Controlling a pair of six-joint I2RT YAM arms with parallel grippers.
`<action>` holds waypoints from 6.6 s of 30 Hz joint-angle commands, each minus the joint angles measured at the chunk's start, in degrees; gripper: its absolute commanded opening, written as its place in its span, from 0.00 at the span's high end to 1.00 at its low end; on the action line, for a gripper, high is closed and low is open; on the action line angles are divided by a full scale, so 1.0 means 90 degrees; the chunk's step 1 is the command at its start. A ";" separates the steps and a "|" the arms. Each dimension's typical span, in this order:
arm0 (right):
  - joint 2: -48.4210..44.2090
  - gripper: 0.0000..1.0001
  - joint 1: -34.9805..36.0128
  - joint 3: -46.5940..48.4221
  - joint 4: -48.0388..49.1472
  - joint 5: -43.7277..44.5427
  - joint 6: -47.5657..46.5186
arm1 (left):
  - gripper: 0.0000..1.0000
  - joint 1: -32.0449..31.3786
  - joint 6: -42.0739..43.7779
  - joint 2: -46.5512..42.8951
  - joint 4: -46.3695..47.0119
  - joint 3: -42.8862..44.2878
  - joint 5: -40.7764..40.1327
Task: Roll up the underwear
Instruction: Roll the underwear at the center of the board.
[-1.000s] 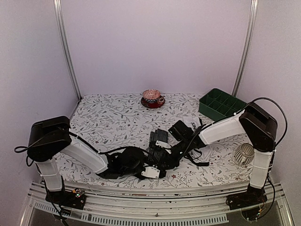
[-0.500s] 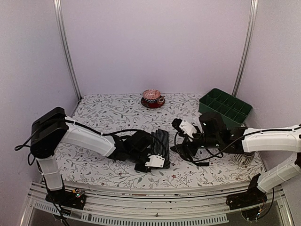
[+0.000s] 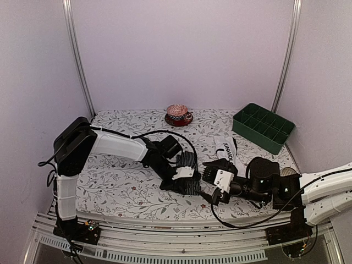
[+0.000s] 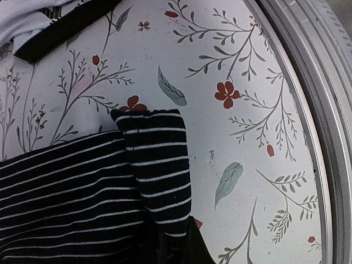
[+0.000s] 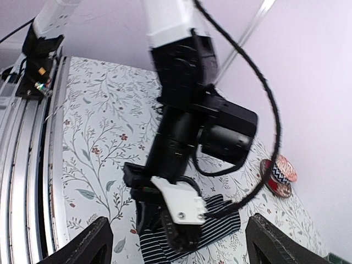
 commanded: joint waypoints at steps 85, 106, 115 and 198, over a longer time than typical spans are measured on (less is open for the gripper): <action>0.4911 0.96 -0.1346 0.2601 -0.3060 -0.2563 0.0504 | 0.16 0.0453 0.0422 -0.3335 0.3187 -0.3746 -0.0638; 0.5886 0.92 -0.2207 0.3469 -0.3888 -0.5550 0.1092 | 0.25 -0.1090 0.0729 -0.2668 0.5829 -0.4751 -0.3018; 0.5961 0.92 -0.2256 0.3479 -0.3901 -0.5545 0.1112 | 0.35 -0.1501 0.1158 -0.2128 0.6493 -0.4872 -0.3884; 0.3601 0.50 0.0234 0.1249 -0.0703 0.0519 -0.0948 | 0.98 0.0604 -0.0185 0.1357 -0.2188 0.0591 0.1536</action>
